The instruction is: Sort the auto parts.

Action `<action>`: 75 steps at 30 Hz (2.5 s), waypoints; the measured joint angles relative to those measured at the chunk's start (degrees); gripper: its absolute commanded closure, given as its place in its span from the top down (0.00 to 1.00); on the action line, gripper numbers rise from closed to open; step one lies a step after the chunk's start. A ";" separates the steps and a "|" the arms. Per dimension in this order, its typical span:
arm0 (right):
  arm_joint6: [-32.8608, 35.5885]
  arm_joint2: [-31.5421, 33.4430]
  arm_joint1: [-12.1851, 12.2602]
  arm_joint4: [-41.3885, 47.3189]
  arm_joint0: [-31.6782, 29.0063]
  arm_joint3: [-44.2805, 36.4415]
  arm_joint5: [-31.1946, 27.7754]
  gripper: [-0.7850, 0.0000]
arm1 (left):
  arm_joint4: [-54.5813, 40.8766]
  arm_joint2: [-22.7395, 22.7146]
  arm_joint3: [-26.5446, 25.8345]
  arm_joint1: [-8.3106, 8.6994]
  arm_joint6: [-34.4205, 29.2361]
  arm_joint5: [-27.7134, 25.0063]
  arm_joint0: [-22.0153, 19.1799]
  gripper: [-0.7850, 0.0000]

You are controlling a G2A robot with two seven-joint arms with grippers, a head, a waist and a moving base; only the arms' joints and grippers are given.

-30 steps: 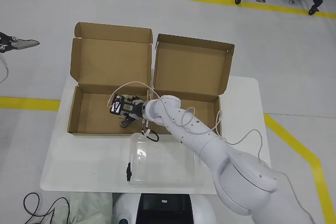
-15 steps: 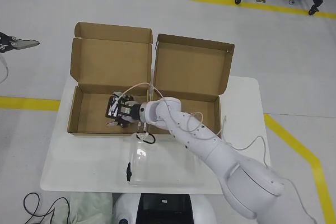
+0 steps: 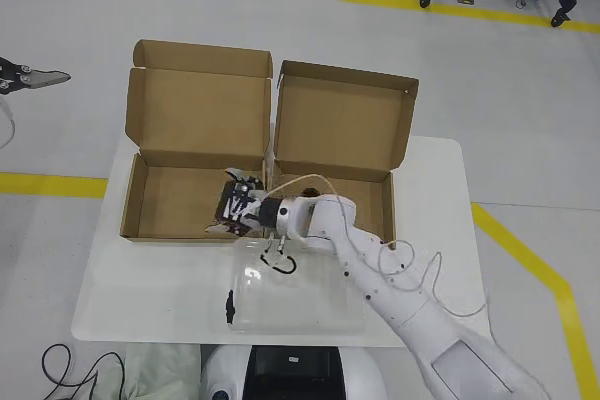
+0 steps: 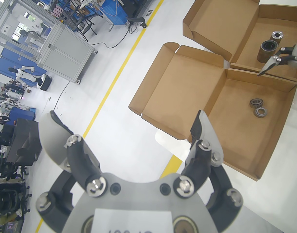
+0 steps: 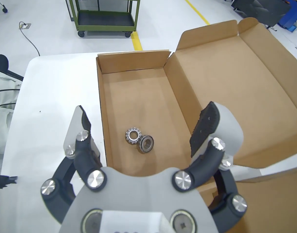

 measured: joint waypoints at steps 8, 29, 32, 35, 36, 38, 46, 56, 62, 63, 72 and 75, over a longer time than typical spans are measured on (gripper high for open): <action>0.96 10.38 4.25 -3.75 -12.09 -14.82 -0.57 1.00 | 0.00 0.00 0.00 0.00 0.00 0.00 0.00 1.00; -1.46 28.49 9.88 -8.69 -37.89 -39.52 3.40 1.00 | 0.00 0.00 0.00 0.00 0.00 0.00 0.00 1.00; -4.03 31.15 10.44 -8.48 -41.22 -40.73 4.28 1.00 | 0.00 0.00 0.00 0.00 0.00 0.00 0.00 1.00; -6.47 33.73 10.95 -8.02 -44.60 -41.56 4.92 1.00 | 0.00 0.00 0.00 0.00 0.00 0.00 0.00 1.00; -7.37 34.67 11.15 -7.90 -45.92 -41.88 5.16 1.00 | 0.00 0.00 0.00 0.00 0.00 0.00 0.00 1.00; -8.78 36.10 11.42 -7.69 -47.85 -42.32 5.60 1.00 | 0.00 0.00 0.00 0.00 0.00 0.00 0.00 1.00; -16.47 42.60 12.38 -5.75 -56.99 -45.31 8.67 1.00 | 0.00 0.00 0.00 0.00 0.00 0.00 0.00 1.00; -21.91 50.81 13.07 -1.72 -72.56 -54.26 11.28 1.00 | 0.00 0.00 0.00 0.00 0.00 0.00 0.00 1.00; -24.39 54.49 13.14 -0.34 -80.62 -58.25 13.15 1.00 | 0.00 0.00 0.00 0.00 0.00 0.00 0.00 1.00; -25.00 54.88 13.15 -0.07 -81.64 -58.53 13.28 1.00 | 0.00 0.00 0.00 0.00 0.00 0.00 0.00 1.00; -25.92 55.16 13.18 0.10 -82.87 -58.84 13.54 1.00 | 0.00 0.00 0.00 0.00 0.00 0.00 0.00 1.00; -25.92 55.16 13.18 0.10 -82.87 -58.84 13.53 1.00 | 0.00 0.00 0.00 0.00 0.00 0.00 0.00 1.00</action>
